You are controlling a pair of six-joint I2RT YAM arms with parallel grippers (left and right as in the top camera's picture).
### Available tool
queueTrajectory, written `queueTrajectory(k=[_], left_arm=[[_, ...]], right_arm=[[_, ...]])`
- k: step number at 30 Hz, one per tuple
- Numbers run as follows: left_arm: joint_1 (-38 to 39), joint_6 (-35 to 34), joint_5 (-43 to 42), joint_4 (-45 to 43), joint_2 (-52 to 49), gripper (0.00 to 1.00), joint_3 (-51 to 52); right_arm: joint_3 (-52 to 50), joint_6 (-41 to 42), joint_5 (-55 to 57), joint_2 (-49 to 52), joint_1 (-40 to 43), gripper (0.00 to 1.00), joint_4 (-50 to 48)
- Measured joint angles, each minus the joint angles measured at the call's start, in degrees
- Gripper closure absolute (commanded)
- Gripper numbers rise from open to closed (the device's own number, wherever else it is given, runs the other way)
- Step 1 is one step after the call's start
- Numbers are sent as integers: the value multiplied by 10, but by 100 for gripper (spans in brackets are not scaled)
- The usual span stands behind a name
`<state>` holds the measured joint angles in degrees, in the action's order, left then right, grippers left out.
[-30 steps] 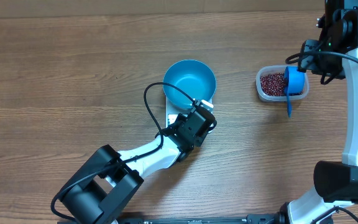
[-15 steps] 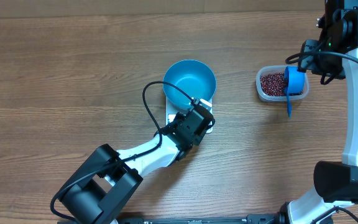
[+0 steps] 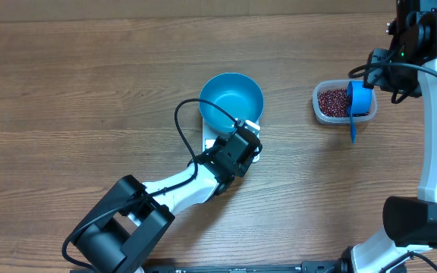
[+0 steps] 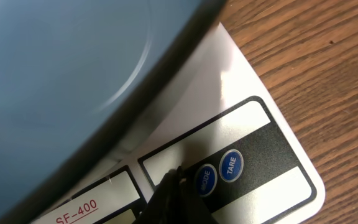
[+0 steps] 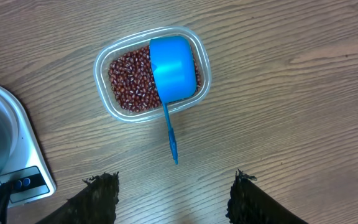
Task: Scoop item into bowl and weigh 150g on scale
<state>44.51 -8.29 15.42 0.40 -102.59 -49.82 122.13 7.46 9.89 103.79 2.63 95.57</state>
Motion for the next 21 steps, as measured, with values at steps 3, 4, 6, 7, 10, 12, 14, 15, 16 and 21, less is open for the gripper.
queueTrajectory(k=[3, 4, 6, 7, 10, 12, 14, 15, 16, 21], left_arm=[[0, 0, 0, 2, 0, 96, 0], [0, 0, 0, 2, 0, 96, 0], [0, 2, 0, 2, 0, 96, 0], [0, 3, 0, 2, -1, 96, 0], [0, 4, 0, 0, -4, 96, -1], [0, 4, 0, -1, -5, 96, -2], [0, 6, 0, 0, -6, 96, -4], [0, 8, 0, 2, -6, 96, -5], [0, 8, 0, 2, -6, 96, -5], [0, 10, 0, 12, -6, 96, -10]], right_arm=[[0, 0, 0, 0, 0, 42, 0], [0, 0, 0, 0, 0, 42, 0], [0, 0, 0, 0, 0, 42, 0], [0, 0, 0, 0, 0, 42, 0], [0, 0, 0, 0, 0, 42, 0], [0, 0, 0, 0, 0, 42, 1], [0, 0, 0, 0, 0, 42, 0], [0, 0, 0, 0, 0, 42, 0], [0, 0, 0, 0, 0, 42, 1], [0, 0, 0, 0, 0, 41, 1]])
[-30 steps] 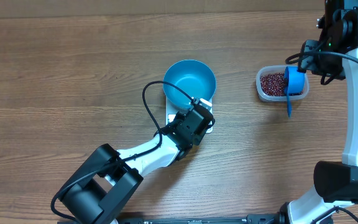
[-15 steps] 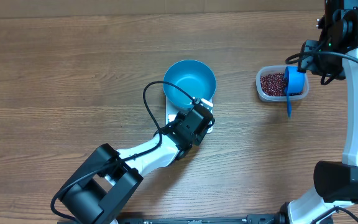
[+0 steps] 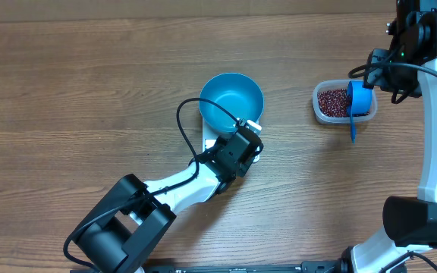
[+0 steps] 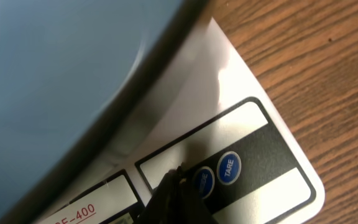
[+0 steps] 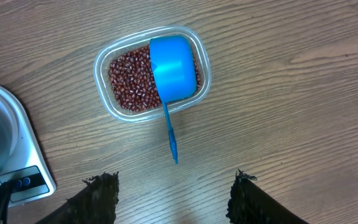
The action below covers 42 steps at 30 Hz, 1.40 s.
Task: Scoop item into bowl and weigh 150g on scale
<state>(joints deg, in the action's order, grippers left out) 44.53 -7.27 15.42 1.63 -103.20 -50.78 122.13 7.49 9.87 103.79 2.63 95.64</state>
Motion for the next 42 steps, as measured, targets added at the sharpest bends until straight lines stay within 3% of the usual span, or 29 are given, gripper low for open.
queueTrajectory(k=[8, 17, 22, 32, 39, 42], left_arm=[[0, 2, -16, 78, 29, 96, -27], [-3, -35, -55, 166, 240, 96, -134], [-45, -65, -40, 234, 314, 96, -148], [-247, -123, -69, 343, 296, 93, -145], [-283, -127, -93, 355, 238, 87, -145], [-283, -130, -104, 355, 207, 86, -145]], right_arm=[[0, 6, 0, 0, 0, 27, 0], [-4, 17, -61, 0, 29, 27, 15], [-65, 32, -90, 0, 56, 27, 4], [-275, 42, -160, 0, 86, 28, -103], [-404, 42, -175, 0, 86, 29, -221], [-436, 30, -188, 0, 86, 38, -274]])
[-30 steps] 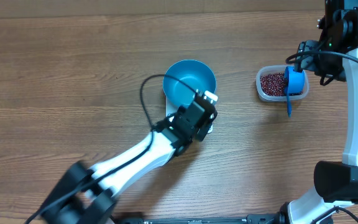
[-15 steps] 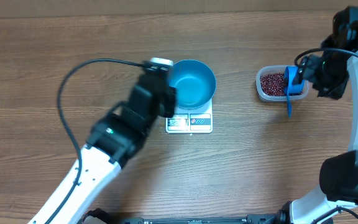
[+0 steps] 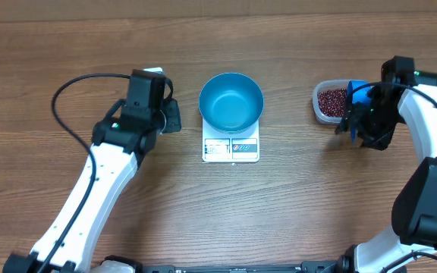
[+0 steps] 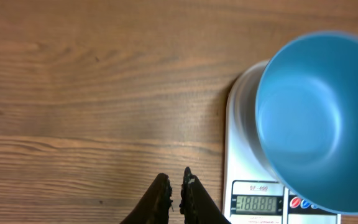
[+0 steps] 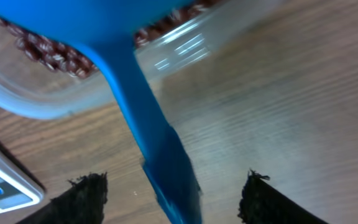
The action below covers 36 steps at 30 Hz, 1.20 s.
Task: Scoop item into bowl and weigh 150g on scale
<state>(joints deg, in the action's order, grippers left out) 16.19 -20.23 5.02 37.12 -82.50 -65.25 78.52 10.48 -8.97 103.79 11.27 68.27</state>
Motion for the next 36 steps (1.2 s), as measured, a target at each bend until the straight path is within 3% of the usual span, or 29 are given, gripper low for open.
queueTrajectory(k=[9, 12, 18, 26, 30, 36], left_arm=[[0, -5, -14, 0, -48, 80, 0], [0, -5, -14, 0, -48, 80, 0], [0, -5, -14, 0, -48, 80, 0], [0, -5, -14, 0, -48, 78, 0], [0, -5, -14, 0, -48, 78, 0], [0, -4, -14, 0, -48, 73, 0]], right_arm=[[-4, -27, 3, 0, -2, 50, -63], [-4, -32, 12, 0, -5, 63, -63], [-14, -32, 20, 0, -12, 66, -72], [-26, -33, 56, 0, -12, 80, -90], [-26, -37, 67, 0, -12, 96, -90], [-16, -39, 68, 0, -16, 96, -57]])
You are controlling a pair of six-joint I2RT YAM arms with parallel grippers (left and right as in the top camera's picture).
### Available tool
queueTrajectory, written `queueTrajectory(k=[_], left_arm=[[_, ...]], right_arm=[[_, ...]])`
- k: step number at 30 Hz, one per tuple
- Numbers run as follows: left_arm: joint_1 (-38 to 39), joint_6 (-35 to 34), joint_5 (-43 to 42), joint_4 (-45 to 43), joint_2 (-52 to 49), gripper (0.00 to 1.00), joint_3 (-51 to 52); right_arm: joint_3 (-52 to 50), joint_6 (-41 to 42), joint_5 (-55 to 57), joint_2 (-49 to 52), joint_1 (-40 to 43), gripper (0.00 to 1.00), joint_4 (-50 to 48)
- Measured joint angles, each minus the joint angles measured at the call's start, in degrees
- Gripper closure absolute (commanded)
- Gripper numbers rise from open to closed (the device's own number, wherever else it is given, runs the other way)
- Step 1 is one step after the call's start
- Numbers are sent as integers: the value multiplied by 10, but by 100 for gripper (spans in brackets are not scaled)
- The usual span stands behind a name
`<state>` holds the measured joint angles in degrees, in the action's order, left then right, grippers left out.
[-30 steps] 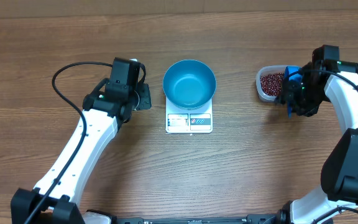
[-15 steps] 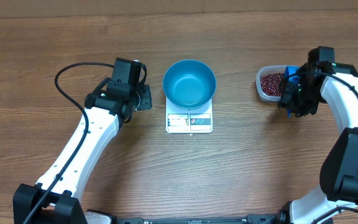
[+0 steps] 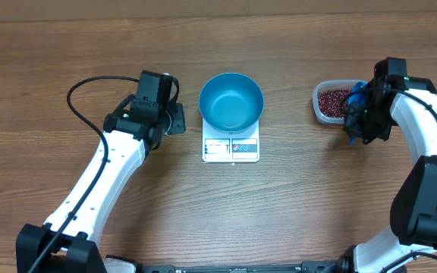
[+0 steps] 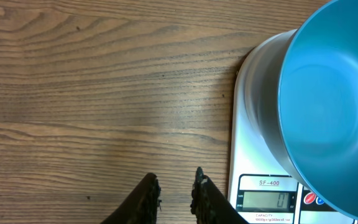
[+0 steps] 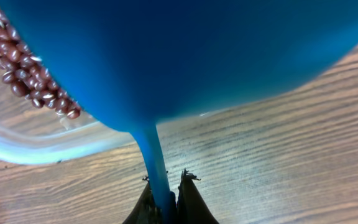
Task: Scoop item into bowl and weigh 150g on scale
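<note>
An empty blue bowl (image 3: pixel 231 101) (image 4: pixel 328 106) stands on the white scale (image 3: pixel 231 149) (image 4: pixel 253 124), whose display (image 4: pixel 269 200) reads 0. My left gripper (image 3: pixel 175 121) (image 4: pixel 174 186) hovers over bare table left of the scale, narrowly open and holding nothing. A clear container (image 3: pixel 331 104) (image 5: pixel 42 146) holds red beans (image 5: pixel 23 68). The blue scoop (image 3: pixel 357 95) (image 5: pixel 185 56) rests on them. My right gripper (image 3: pixel 355 125) (image 5: pixel 165 183) is shut on the scoop's handle, just outside the container's near rim.
The left arm's black cable (image 3: pixel 89 87) loops over the table at the left. Bare wood table (image 3: pixel 317 197) stretches in front of the scale and between the scale and the container.
My right gripper was open around the scoop's handle and is now shut on it. The left gripper has shifted slightly toward the scale with its fingers a little wider. The display went from all eights to 0.
First my left gripper's shut tip was at the scale's buttons, while the right gripper hung open high above the container. Later the left gripper was back at the scale's left, the display lit, the right gripper low around the scoop handle. Now that handle is gripped.
</note>
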<state>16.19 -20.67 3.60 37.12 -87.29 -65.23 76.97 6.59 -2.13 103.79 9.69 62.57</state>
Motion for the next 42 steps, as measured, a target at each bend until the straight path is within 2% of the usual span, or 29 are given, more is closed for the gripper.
queueTrajectory(k=[5, 16, 18, 22, 25, 27, 32, 42], left_arm=[[0, -2, 0, 0, 0, 67, 0], [0, -2, 0, -30, 0, 56, 0], [0, -2, 0, -45, 0, 47, 0], [0, -3, 21, -67, 0, 22, 0], [-1, -3, 48, -81, 0, 12, 0], [-2, -2, 61, -89, 0, 1, 0], [-14, -2, 71, -94, 0, 0, 0], [-22, -2, 78, -86, 0, 0, 0]], right_arm=[[33, -11, 3, 0, 0, 96, 35], [116, -117, 19, 0, -1, 96, 130], [122, -137, 37, 0, -4, 96, 138], [122, -157, 77, 0, -26, 96, 141], [122, -163, 119, 0, -55, 96, 139], [122, -167, 153, 0, -80, 96, 139], [122, -170, 213, 0, -120, 96, 131], [86, -172, 280, 0, -127, 96, 110]])
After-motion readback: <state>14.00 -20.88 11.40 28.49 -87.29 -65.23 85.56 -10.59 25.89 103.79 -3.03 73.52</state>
